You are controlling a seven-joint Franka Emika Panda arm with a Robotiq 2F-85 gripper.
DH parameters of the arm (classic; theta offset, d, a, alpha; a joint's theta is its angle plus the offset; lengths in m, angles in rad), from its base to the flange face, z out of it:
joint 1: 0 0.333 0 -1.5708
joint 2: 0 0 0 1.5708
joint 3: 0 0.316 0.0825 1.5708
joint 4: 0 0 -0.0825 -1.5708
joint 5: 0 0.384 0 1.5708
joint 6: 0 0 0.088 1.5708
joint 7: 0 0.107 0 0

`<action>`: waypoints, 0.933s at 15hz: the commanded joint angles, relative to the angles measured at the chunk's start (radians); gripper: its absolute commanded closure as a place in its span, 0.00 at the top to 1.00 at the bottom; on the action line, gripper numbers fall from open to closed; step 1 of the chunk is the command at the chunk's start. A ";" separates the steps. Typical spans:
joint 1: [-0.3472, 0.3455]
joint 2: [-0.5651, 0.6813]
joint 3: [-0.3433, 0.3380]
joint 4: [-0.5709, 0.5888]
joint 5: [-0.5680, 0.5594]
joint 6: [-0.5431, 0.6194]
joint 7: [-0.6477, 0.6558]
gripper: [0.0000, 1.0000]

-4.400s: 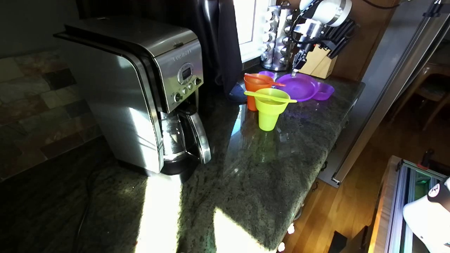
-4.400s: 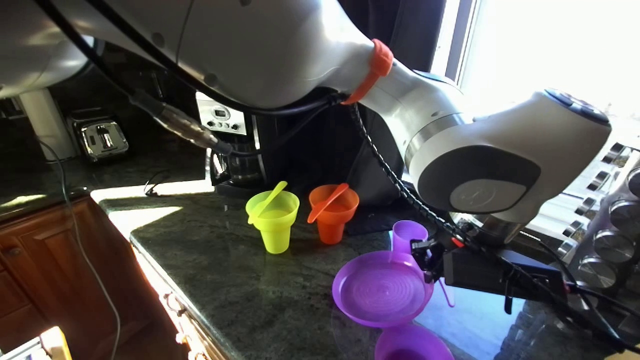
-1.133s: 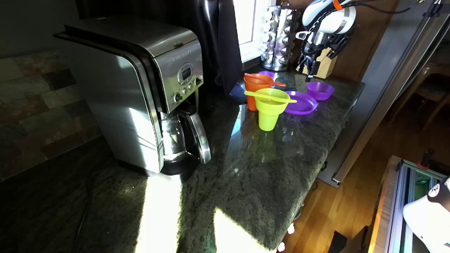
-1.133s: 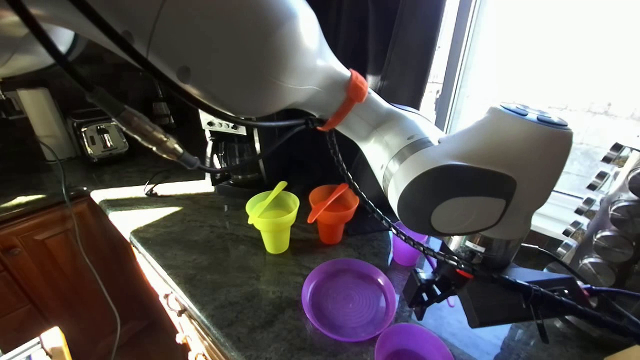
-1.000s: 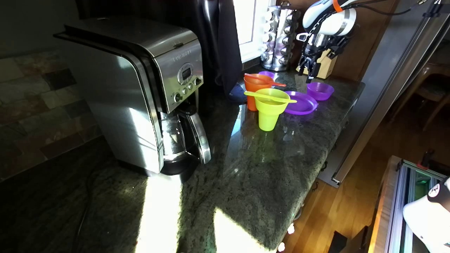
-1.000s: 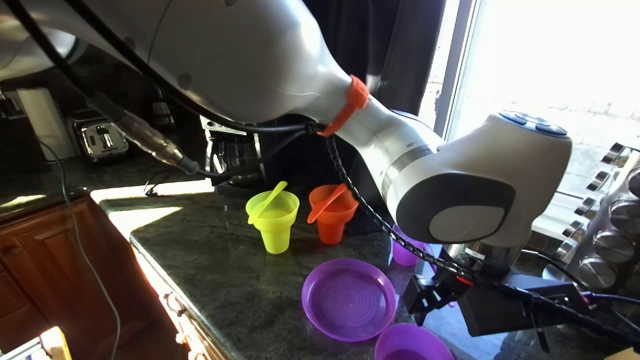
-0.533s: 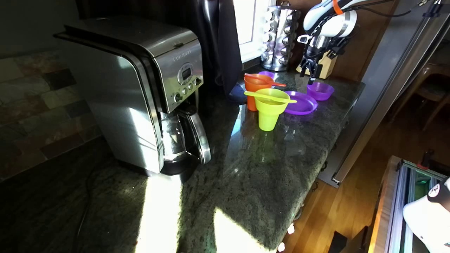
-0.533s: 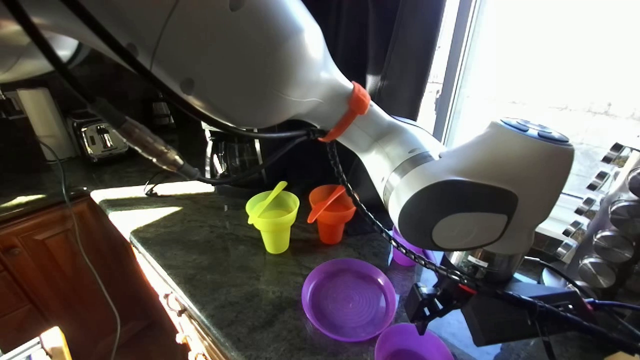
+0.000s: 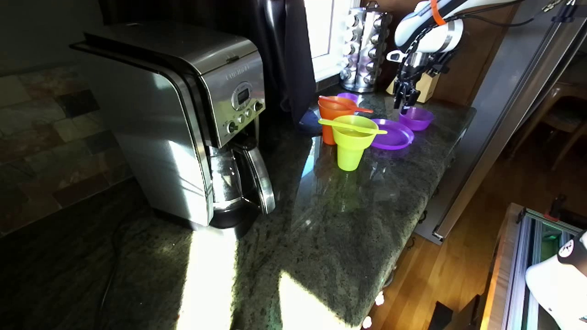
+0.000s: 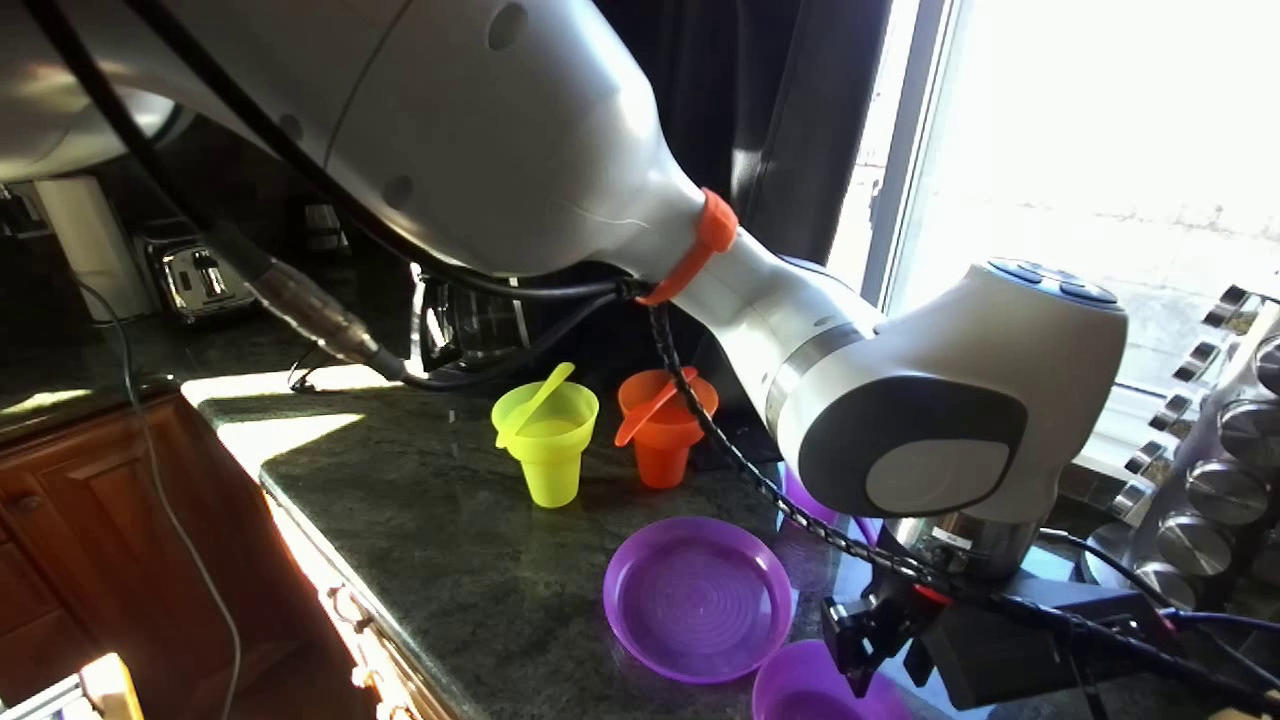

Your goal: Unstack the purple items.

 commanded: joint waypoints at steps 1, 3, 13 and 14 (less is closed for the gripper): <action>0.004 0.009 -0.005 -0.001 -0.020 0.005 0.017 0.24; -0.002 0.009 -0.003 0.005 -0.006 -0.003 0.024 0.10; -0.009 0.031 -0.008 0.080 0.014 -0.055 0.193 0.01; -0.007 0.038 -0.012 0.087 0.009 -0.054 0.223 0.01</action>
